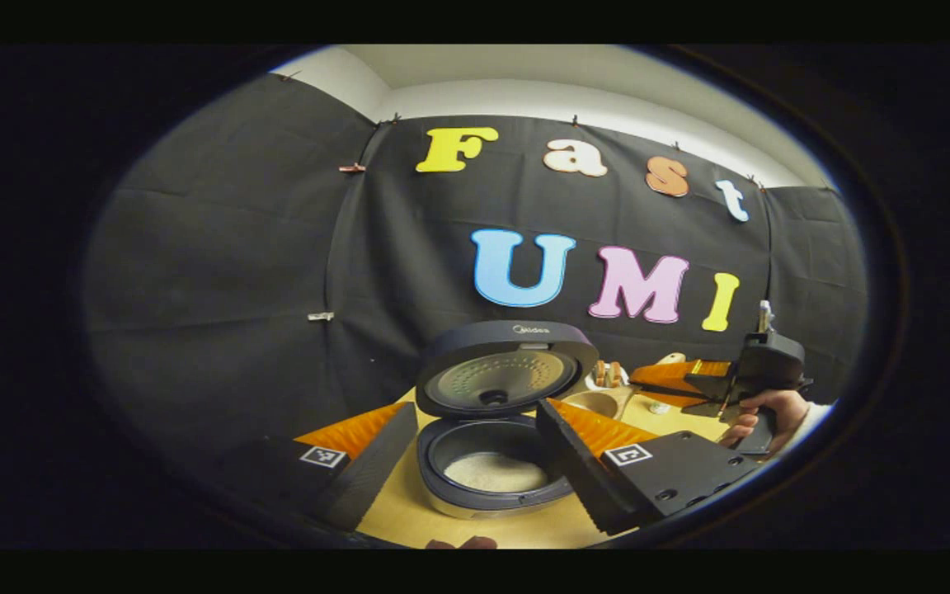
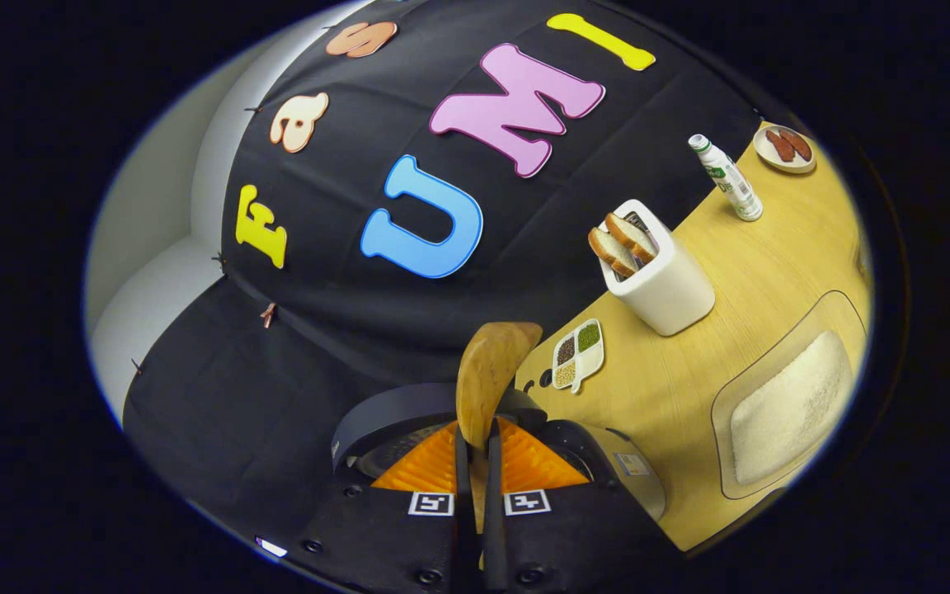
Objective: Close the left gripper, press the button to open the rice cooker; take a wooden spoon from the chopstick holder with the right hand, scoop a spoonful of rice and pour it into the rice cooker, then put the wooden spoon back into the chopstick holder.
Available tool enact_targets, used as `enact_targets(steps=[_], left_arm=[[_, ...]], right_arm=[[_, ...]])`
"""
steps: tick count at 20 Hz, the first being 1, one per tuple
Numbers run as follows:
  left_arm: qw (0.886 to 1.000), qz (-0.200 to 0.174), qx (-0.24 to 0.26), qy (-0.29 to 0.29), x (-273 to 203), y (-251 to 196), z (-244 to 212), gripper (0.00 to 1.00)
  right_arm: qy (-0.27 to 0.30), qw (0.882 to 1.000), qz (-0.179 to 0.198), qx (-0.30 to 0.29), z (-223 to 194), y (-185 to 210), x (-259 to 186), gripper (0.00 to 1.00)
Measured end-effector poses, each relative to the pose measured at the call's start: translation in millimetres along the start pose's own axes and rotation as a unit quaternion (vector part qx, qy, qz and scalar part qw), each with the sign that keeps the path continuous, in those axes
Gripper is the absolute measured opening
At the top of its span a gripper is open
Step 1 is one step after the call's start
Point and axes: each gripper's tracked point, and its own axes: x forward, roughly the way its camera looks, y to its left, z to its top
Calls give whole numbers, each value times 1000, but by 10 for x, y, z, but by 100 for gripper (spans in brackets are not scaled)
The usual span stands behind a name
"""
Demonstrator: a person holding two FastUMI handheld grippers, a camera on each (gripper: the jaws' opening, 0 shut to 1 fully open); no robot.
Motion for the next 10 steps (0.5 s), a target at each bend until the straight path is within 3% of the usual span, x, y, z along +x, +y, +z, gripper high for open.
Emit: enact_targets(steps=[6, 10], left_arm=[[1000, 1, 3, -4, 103, 106, 36, 98], [1000, -5, 1, -4, 195, 127, 23, 98]], right_arm=[[-2, 994, -1, -108, -194, 190, 122, 7], [-9, 976, 9, -217, -300, 369, 155, 7]])
